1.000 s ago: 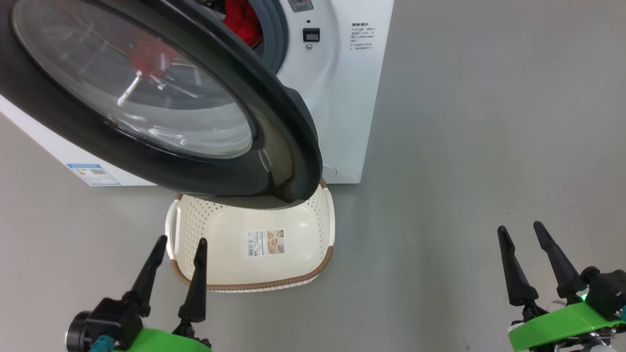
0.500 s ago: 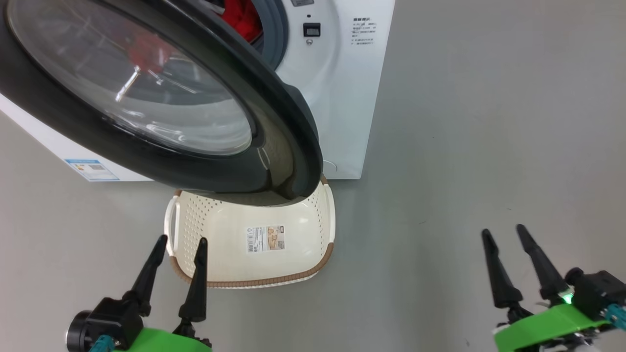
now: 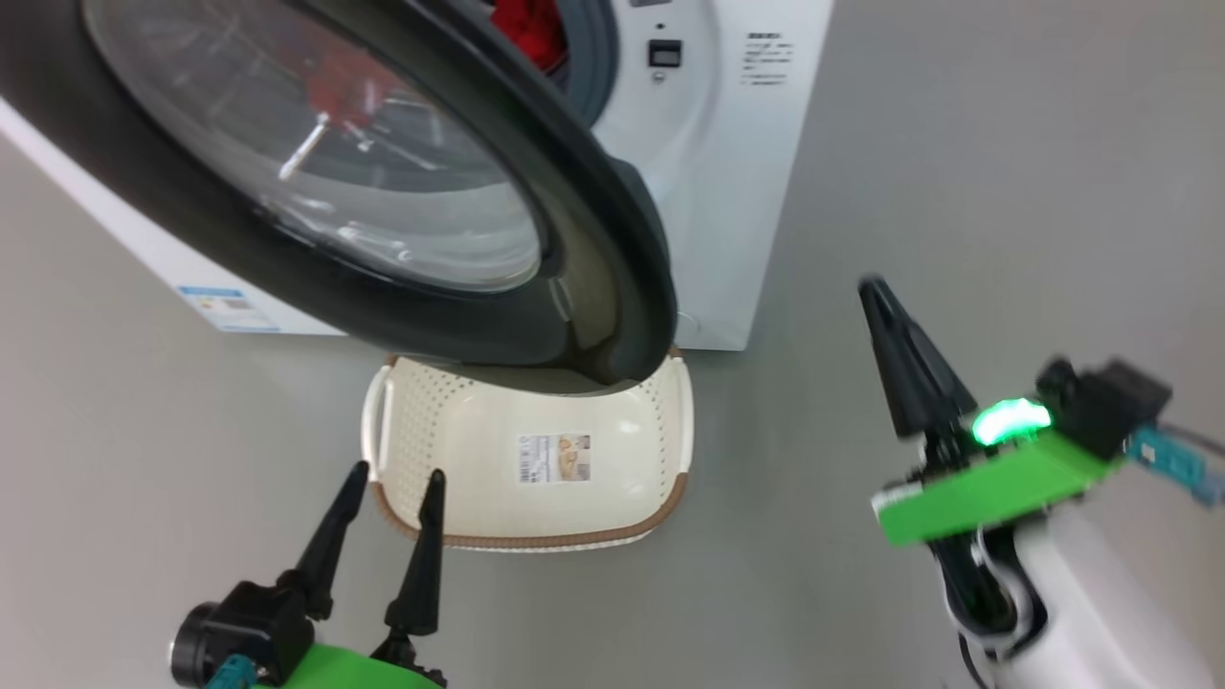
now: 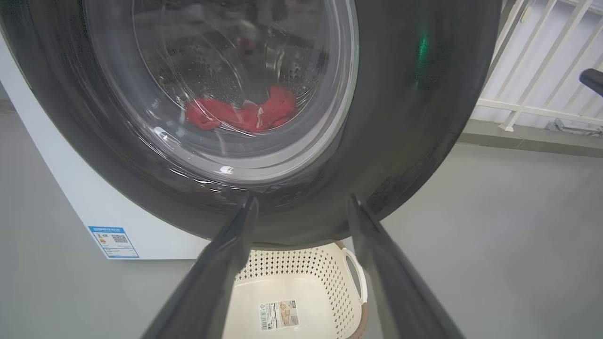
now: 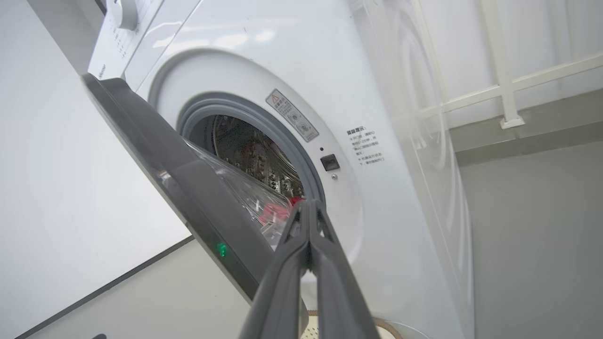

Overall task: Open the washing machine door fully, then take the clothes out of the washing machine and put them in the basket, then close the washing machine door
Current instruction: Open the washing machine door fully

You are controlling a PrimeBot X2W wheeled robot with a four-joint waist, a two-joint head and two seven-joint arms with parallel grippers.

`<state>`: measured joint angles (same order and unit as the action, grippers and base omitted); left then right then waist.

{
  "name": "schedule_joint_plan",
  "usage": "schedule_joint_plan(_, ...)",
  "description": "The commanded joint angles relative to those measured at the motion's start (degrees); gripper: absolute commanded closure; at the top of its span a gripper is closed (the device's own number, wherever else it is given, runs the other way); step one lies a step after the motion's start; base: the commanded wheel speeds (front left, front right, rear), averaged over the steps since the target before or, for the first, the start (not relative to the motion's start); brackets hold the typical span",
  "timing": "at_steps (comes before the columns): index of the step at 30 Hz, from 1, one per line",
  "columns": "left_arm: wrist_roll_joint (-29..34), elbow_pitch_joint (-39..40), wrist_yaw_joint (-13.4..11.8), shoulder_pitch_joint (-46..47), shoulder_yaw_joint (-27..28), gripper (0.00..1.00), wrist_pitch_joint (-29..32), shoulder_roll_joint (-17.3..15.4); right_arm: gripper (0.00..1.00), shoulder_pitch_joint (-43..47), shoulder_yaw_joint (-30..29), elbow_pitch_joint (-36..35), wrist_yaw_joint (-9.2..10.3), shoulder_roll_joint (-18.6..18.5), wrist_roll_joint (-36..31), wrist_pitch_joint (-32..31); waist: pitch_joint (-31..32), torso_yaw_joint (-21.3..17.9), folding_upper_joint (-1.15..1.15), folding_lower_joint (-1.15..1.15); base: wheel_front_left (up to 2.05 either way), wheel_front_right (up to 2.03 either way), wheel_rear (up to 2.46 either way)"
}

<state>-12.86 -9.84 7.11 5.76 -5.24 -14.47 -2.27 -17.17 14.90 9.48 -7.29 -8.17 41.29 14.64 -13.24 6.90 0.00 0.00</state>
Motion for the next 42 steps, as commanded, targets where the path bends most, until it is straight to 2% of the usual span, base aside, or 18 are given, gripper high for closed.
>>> schedule_joint_plan(1,-0.8,1.6,-0.1,0.6,1.3,0.00,-0.5,-0.6,1.00,-3.0,2.1,-0.8,-0.20,-0.4,1.6,0.4,-0.4,1.3,0.00,0.00,0.00,0.00,0.00)
schedule_joint_plan(7,-1.9,1.6,-0.4,1.0,-1.4,0.00,-0.5,-0.6,1.00,-11.0,7.3,1.7,-0.20,-2.5,10.7,0.4,-1.6,4.2,0.00,0.00,0.00,0.00,0.00)
schedule_joint_plan(14,-3.5,1.7,-0.6,2.2,-4.5,0.00,-0.5,-0.6,1.00,-18.5,14.8,4.2,-0.20,-7.8,24.2,0.3,-3.5,6.8,0.00,0.00,0.00,0.00,0.00)
schedule_joint_plan(19,-4.4,1.8,-0.8,2.7,-6.3,0.00,-0.5,-0.6,1.00,-21.9,20.1,3.6,-0.20,-11.7,36.4,-3.8,-4.5,8.2,0.00,0.00,0.00,0.00,0.00)
schedule_joint_plan(22,-4.9,1.7,-0.9,3.1,-7.0,0.00,-0.5,-0.6,1.00,-23.3,21.8,2.9,-0.20,-13.6,41.3,-6.7,-4.9,8.7,0.00,0.00,0.00,0.00,0.00)
schedule_joint_plan(28,-5.4,1.5,-1.1,3.2,-7.5,0.00,-0.5,-0.6,1.00,-24.9,24.4,3.1,-0.20,-15.0,46.9,-12.5,-4.8,9.4,0.00,0.00,0.00,0.00,0.00)
schedule_joint_plan(42,-4.9,1.0,-1.3,1.9,-7.1,0.00,-0.5,-0.6,1.00,-23.6,27.4,1.9,-0.20,-13.5,49.3,-17.5,-1.7,10.2,0.00,0.00,0.00,0.00,0.00)
